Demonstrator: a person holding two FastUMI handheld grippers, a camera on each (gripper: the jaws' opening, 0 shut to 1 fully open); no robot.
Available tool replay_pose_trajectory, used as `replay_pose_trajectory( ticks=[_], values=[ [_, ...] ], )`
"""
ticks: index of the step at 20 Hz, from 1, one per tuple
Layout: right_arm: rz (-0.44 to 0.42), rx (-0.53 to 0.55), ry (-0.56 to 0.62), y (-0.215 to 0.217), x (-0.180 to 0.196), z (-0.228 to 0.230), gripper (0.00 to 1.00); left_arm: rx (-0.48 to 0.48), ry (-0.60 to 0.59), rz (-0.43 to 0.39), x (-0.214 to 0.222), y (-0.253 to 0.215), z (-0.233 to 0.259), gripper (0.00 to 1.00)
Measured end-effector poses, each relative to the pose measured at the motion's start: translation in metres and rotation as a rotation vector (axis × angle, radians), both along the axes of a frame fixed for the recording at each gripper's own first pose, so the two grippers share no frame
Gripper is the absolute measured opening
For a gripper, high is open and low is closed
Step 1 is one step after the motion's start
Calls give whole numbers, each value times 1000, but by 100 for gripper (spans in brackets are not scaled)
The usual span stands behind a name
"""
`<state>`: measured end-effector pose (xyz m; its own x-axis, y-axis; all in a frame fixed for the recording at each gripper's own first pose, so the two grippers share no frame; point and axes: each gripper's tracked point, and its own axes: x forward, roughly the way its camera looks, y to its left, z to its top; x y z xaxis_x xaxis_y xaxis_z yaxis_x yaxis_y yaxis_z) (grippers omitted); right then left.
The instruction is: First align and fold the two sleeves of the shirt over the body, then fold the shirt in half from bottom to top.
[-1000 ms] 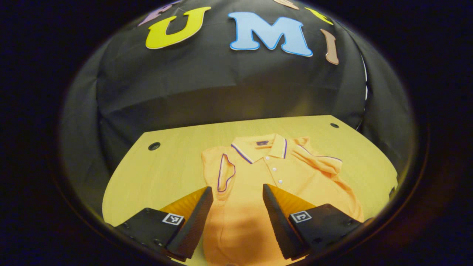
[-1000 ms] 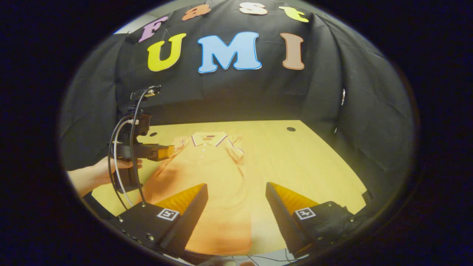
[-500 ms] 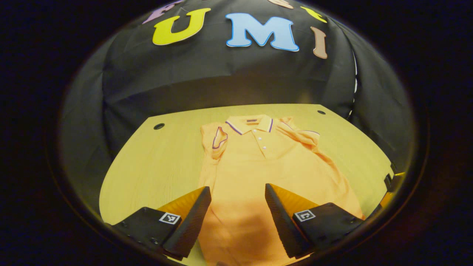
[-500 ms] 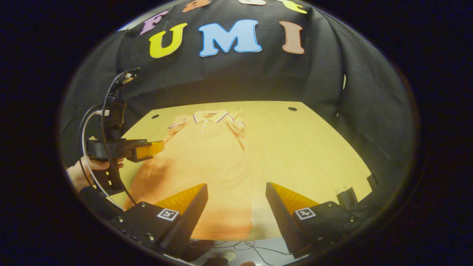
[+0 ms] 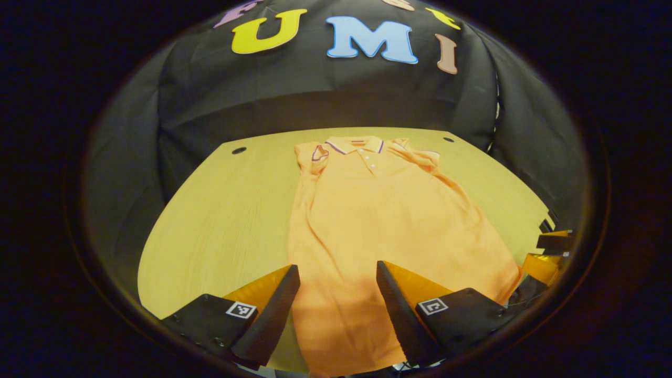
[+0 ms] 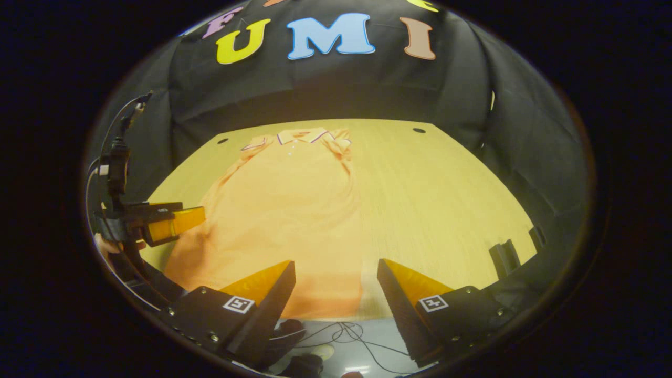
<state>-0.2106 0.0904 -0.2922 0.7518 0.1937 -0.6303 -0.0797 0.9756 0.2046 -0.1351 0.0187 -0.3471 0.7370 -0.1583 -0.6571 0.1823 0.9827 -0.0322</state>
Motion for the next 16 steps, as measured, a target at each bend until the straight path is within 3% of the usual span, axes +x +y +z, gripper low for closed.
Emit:
replay_pose_trajectory(
  ticks=[9,16],
  values=[
    [21,-32,55,6,-16,-28,98,24,28,0,-75,28,-19,97],
    [29,-60,67,7,-18,-44,98,-1,30,20,-99,28,-32,96]
  ],
)
